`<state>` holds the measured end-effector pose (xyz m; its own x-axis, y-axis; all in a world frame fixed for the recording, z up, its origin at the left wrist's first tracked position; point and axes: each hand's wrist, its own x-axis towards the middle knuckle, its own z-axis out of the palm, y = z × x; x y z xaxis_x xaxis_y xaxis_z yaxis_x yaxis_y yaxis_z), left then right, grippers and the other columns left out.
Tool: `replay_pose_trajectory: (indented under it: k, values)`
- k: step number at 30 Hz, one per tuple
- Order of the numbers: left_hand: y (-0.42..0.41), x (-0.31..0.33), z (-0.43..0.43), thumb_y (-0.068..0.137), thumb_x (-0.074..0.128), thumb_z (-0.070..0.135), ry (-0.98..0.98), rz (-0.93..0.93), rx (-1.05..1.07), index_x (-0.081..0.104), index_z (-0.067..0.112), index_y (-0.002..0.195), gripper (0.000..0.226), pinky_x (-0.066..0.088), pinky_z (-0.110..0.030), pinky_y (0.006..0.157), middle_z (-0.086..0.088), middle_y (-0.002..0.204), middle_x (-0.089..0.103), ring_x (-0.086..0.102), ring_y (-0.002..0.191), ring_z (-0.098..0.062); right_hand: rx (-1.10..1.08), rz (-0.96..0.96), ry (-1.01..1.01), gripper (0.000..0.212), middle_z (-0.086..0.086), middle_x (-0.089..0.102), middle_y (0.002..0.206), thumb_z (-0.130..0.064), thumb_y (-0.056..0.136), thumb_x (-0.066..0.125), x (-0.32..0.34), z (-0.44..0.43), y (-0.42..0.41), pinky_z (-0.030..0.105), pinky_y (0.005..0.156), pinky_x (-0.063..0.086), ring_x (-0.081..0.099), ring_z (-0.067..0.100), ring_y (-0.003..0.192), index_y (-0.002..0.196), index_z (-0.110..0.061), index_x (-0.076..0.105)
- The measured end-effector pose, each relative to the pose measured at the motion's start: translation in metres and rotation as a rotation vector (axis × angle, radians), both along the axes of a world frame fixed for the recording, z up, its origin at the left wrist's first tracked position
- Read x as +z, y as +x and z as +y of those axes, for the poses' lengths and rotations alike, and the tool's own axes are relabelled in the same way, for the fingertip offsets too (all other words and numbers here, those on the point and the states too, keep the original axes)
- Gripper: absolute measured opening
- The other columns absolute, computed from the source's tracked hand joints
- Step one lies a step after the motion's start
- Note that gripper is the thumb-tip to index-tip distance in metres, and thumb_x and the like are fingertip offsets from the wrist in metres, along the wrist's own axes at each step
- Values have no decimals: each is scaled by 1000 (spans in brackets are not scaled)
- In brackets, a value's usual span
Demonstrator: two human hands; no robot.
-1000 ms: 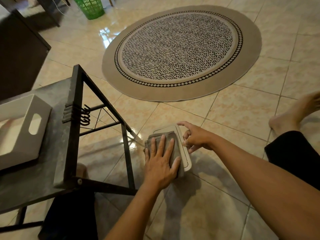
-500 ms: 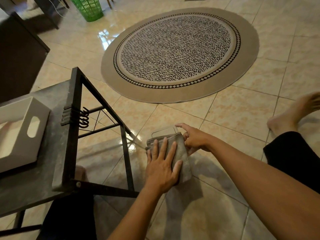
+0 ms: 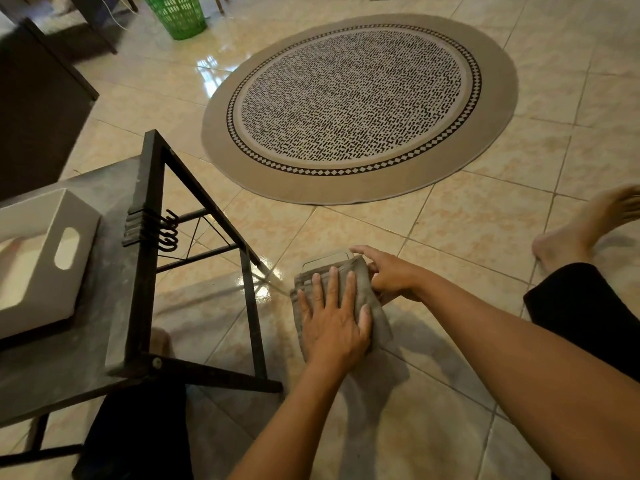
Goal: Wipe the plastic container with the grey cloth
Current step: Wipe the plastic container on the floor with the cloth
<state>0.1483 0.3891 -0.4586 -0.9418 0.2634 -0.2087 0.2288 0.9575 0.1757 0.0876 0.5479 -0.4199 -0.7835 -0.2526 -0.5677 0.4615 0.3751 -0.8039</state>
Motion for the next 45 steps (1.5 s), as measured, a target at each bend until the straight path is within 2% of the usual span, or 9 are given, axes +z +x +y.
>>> replay_pose_trajectory:
  k: [4,9,15,20,27,32,39,42,45]
  values:
    - [0,2,-13,100,15,50,-17,7,51,-19,30,154,66,-21,-50,115,-3,161,-29,-32,145,-28,-3,-38,-20,96,16,54,96,23,83,50,-3,3,-1,46,70,63,64,22,73,155,-33,20]
    - [-16,-2,0,101,15,43,49,13,-91,-12,28,155,62,-9,-48,122,-2,162,-23,-28,146,-26,43,-24,-41,98,16,43,142,22,81,53,-1,1,-2,46,73,63,63,36,111,155,-33,20]
    - [-16,-5,-13,94,0,47,57,18,99,-16,28,155,65,-7,-51,121,-3,163,-23,-27,147,-28,-1,-45,-40,96,14,55,94,22,82,53,-7,3,-3,44,68,63,65,21,72,154,-34,22]
    - [-19,-9,11,98,7,45,33,20,3,-13,29,155,63,-10,-51,121,-2,163,-22,-26,147,-27,45,8,-11,97,14,42,143,21,78,53,-3,1,-4,51,76,62,56,36,118,152,-34,24]
    - [-23,-11,-8,92,1,46,68,24,116,-14,27,155,68,-10,-49,121,-2,163,-22,-27,147,-26,-65,-10,-52,96,17,52,101,20,83,54,-14,0,0,41,62,63,63,23,73,153,-37,22]
    - [6,-6,1,86,-5,49,63,11,89,-15,29,155,72,-11,-49,120,0,161,-27,-30,146,-24,-246,29,-54,98,15,50,92,22,80,51,-23,-2,7,49,67,59,56,29,74,152,-39,23]
    - [-4,-5,9,92,5,47,78,63,54,-4,30,157,67,-12,-49,120,1,164,-15,-23,148,-23,-576,0,-134,104,9,50,74,17,82,57,-33,-14,44,28,45,49,51,15,58,153,-40,7]
    - [-7,-5,1,95,8,47,102,82,-38,-1,32,157,64,-18,-43,118,5,164,-13,-23,148,-20,-548,41,82,96,6,57,85,-10,81,69,-29,-6,49,38,63,58,61,22,74,152,-38,10]
    - [-8,-4,-9,98,13,45,123,130,-100,8,32,157,60,-17,-41,118,6,164,-5,-17,150,-19,-406,228,391,67,2,54,98,-30,87,64,-23,16,25,36,77,47,58,23,90,148,-29,34]
